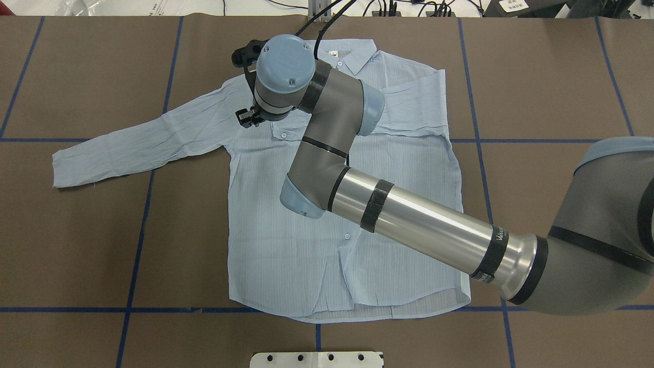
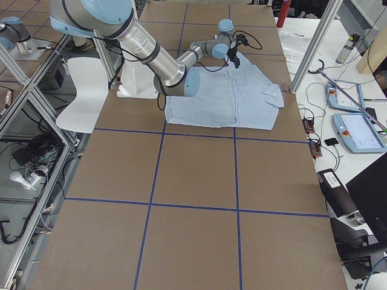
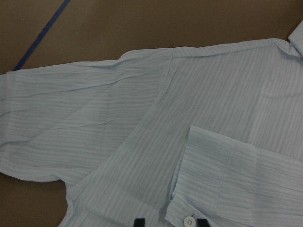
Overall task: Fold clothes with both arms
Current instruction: 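Carry the sleeve across the shirt toward the collar with the right gripper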
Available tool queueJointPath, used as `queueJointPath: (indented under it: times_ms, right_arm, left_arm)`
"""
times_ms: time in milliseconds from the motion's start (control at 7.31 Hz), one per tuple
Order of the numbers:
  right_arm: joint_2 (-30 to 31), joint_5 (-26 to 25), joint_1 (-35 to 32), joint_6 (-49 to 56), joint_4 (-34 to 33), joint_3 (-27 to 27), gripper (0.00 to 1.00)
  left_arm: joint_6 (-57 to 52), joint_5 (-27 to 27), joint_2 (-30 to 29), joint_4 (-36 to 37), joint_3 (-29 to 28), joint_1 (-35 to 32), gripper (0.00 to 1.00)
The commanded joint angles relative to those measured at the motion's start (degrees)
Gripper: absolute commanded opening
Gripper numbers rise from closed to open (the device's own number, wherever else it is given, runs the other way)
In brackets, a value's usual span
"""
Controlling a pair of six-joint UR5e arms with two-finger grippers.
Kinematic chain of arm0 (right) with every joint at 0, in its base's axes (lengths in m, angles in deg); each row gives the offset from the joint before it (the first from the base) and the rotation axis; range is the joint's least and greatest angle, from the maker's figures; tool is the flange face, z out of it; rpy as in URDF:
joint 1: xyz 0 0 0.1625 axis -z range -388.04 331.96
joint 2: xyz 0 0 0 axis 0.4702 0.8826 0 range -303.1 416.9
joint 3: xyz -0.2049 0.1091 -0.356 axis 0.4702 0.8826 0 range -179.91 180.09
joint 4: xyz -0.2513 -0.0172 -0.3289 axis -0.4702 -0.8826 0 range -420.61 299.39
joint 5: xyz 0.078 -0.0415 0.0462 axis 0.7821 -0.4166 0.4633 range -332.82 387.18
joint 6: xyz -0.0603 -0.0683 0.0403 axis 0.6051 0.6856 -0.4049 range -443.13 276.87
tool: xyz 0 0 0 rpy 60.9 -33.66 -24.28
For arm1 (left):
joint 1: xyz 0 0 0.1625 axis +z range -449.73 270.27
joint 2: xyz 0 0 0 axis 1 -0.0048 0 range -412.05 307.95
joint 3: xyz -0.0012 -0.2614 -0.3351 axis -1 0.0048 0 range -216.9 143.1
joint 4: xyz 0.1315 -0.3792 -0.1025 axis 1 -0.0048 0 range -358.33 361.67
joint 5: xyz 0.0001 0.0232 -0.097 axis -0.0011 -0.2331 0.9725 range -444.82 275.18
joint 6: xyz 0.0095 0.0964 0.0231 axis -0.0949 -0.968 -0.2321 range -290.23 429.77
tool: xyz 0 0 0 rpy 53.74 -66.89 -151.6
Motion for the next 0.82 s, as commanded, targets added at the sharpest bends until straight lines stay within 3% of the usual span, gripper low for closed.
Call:
queueJointPath:
  times_ms: [0, 274, 684]
  right_arm:
    - [0.14, 2.29, -1.76, -2.71, -3.33, -1.49, 1.00]
    - [4.59, 12.55, -8.51, -4.14, -19.11, -12.59, 1.00]
    - [22.06, 21.10, -18.45, 3.81, -20.67, -26.51, 1.00]
  left_arm:
    - [0.69, -0.17, -0.17, 0.23, -0.04, 0.26, 0.99]
    - [9.26, -0.53, -0.09, -3.08, -0.04, 2.36, 0.99]
    - [29.12, -3.94, 2.88, -15.63, 0.14, 9.21, 0.99]
